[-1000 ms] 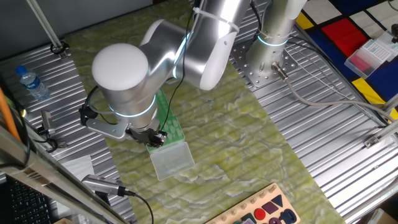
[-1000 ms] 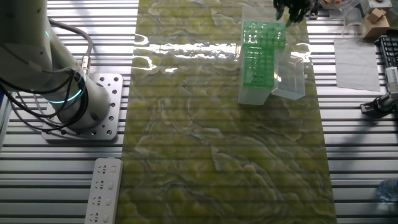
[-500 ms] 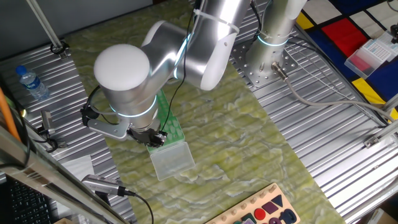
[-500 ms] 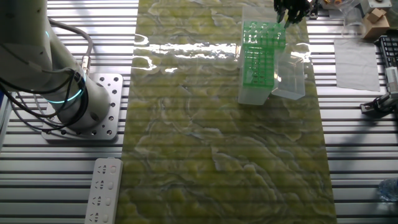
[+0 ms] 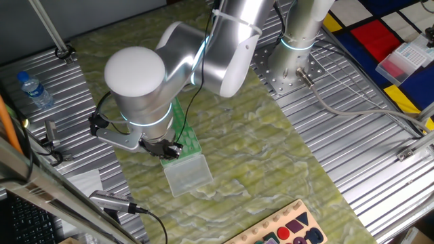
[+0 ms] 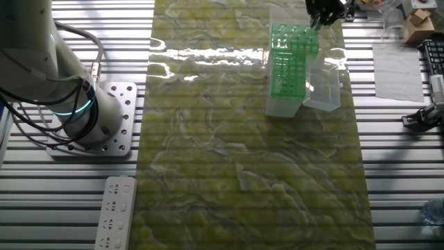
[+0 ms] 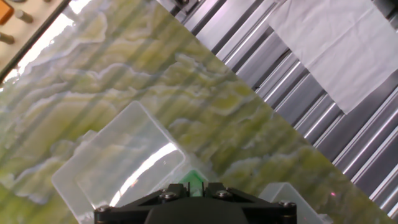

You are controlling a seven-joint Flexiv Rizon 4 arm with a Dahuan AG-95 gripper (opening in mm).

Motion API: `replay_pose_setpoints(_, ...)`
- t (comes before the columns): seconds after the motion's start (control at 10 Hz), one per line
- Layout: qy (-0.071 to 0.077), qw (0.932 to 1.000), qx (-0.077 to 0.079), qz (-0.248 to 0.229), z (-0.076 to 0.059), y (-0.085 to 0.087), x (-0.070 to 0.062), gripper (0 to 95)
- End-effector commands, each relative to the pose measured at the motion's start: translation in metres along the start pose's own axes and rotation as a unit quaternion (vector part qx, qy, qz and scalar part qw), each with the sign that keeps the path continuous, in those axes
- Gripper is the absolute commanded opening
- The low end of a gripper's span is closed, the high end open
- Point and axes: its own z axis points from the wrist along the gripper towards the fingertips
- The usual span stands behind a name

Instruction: Transfer all large pipette tips from one holder to another

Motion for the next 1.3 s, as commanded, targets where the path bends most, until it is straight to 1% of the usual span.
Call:
replay_pose_setpoints(0.1, 0.0, 1.0, -0.003, -0.001, -0.007, 0.001, 0.002, 0.0)
replay_pose_setpoints(0.3, 0.0, 1.0, -0.007, -0.005, -0.022, -0.002, 0.002, 0.0)
replay_pose_setpoints(0.6, 0.008, 0.9999, -0.007, -0.002, -0.048, -0.001, -0.004, 0.0)
replay_pose_setpoints(0.7, 0.009, 0.9999, -0.008, -0.001, -0.054, 0.0, -0.005, 0.0)
replay_pose_setpoints(0.8, 0.014, 0.9998, -0.012, 0.0, -0.063, 0.001, -0.007, 0.0)
replay_pose_setpoints(0.9, 0.017, 0.9998, -0.014, 0.0, -0.071, 0.003, -0.006, 0.0)
replay_pose_setpoints(1.1, 0.018, 0.9997, -0.015, -0.003, -0.085, 0.008, -0.003, 0.0)
replay_pose_setpoints(1.3, 0.02, 0.9997, -0.017, -0.006, -0.094, 0.009, -0.001, 0.0)
